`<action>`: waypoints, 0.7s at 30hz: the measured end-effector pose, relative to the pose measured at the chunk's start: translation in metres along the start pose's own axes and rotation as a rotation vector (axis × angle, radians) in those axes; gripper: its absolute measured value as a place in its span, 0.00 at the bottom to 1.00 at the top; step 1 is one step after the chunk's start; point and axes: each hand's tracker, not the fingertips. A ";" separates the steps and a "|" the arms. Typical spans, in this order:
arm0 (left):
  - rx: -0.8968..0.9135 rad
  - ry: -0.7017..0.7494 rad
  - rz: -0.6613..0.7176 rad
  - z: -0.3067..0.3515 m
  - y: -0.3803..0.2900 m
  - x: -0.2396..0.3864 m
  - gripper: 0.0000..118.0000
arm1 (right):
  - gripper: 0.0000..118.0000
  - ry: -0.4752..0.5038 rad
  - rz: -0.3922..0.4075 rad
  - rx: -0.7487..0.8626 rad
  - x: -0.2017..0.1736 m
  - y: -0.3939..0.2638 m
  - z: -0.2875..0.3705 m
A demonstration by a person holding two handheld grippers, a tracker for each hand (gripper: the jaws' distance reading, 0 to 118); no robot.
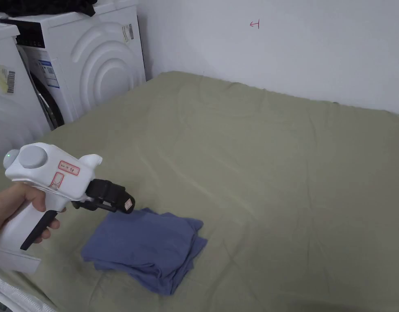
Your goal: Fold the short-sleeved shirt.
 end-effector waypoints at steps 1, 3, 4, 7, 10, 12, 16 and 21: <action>0.014 0.042 -0.028 0.006 0.000 0.005 0.98 | 0.00 0.003 0.004 0.010 -0.002 0.001 0.003; 0.053 0.057 -0.010 0.015 -0.009 0.032 0.90 | 0.00 0.006 0.013 0.028 -0.006 0.002 0.010; 0.086 0.041 0.024 0.021 -0.011 0.042 0.66 | 0.00 -0.004 0.030 0.045 -0.010 0.002 0.014; 0.216 0.080 -0.046 0.028 -0.028 0.095 0.00 | 0.00 -0.083 0.106 0.102 -0.026 0.006 0.026; 0.290 0.068 -0.037 0.024 -0.038 0.155 0.00 | 0.00 -0.211 0.183 0.194 -0.045 0.013 0.039; 0.322 0.079 -0.075 0.017 -0.051 0.207 0.00 | 0.00 -0.340 0.261 0.252 -0.042 0.020 0.044; 0.422 -0.026 -0.125 0.001 -0.079 0.310 0.00 | 0.00 -0.530 0.428 0.372 -0.078 0.024 0.058; 0.567 0.103 -0.171 -0.013 -0.107 0.414 0.00 | 0.00 -0.735 0.598 0.558 -0.109 0.020 0.076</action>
